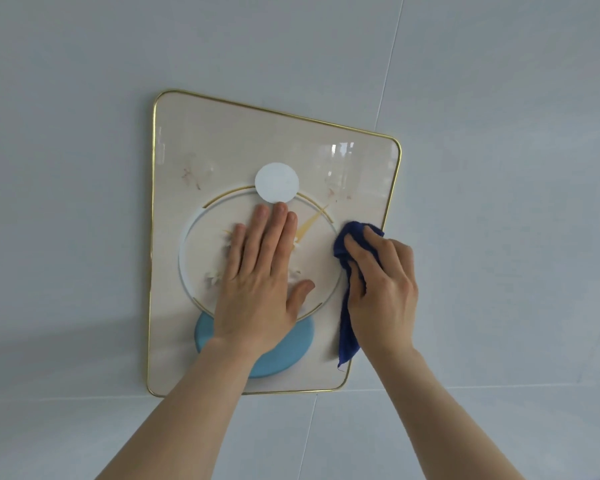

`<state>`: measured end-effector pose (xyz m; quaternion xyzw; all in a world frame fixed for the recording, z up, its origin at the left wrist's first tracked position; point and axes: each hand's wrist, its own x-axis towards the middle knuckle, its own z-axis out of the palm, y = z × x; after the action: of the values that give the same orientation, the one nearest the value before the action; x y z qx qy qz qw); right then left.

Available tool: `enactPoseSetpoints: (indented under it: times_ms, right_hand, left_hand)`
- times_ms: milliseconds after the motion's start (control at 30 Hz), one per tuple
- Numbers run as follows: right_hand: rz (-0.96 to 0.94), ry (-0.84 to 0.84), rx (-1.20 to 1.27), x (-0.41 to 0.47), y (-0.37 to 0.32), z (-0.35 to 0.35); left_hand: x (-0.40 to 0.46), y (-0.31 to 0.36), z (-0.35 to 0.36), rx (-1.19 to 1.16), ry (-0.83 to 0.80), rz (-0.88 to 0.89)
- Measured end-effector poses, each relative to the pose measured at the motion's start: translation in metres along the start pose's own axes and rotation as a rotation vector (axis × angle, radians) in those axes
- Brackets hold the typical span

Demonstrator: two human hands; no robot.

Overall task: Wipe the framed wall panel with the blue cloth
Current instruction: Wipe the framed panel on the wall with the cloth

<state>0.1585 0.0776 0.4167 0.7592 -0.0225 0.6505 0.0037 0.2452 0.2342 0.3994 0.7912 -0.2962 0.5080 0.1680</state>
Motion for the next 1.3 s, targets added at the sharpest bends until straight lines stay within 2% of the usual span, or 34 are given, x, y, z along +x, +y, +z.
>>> enactPoseSetpoints:
  times_ms: [133,267,400,500,567,667,733,833,900,1167,1300]
  right_hand:
    - [-0.074,-0.094,-0.038,-0.016,0.005,-0.009]
    - [-0.067,-0.205,-0.057,-0.010,0.002,-0.017]
    - [-0.025,-0.441,-0.106,-0.013,-0.003,-0.042]
    - [0.093,-0.593,-0.062,-0.013,-0.003,-0.059]
    - [0.245,-0.546,0.030,-0.008,-0.004,-0.069]
    - [0.493,-0.299,0.169,0.015,-0.009,-0.081]
    - [0.531,-0.175,0.229,0.037,-0.016,-0.086]
    - [0.394,-0.052,0.266,0.065,-0.030,-0.089]
    - [0.249,-0.016,0.202,0.074,-0.036,-0.082]
    - [-0.174,-0.131,0.008,0.085,-0.034,-0.021]
    - [-0.238,-0.085,-0.012,0.077,-0.025,-0.004]
  left_hand:
    - [0.000,0.001,-0.003,-0.009,-0.004,-0.003]
    - [0.000,0.005,-0.012,-0.027,-0.031,-0.024]
    - [0.002,0.010,-0.033,-0.067,-0.082,-0.043]
    - [0.004,0.009,-0.048,-0.108,-0.128,-0.040]
    - [0.002,0.006,-0.058,-0.122,-0.127,-0.043]
    - [-0.002,0.000,-0.068,-0.115,-0.093,-0.039]
    - [0.001,-0.003,-0.074,-0.107,-0.069,-0.036]
    - [0.011,-0.006,-0.082,-0.097,-0.025,-0.048]
    - [0.018,-0.006,-0.083,-0.091,-0.014,-0.032]
    - [0.034,-0.011,-0.052,0.005,-0.116,0.029]
    - [0.032,-0.017,-0.043,-0.014,-0.083,0.043]
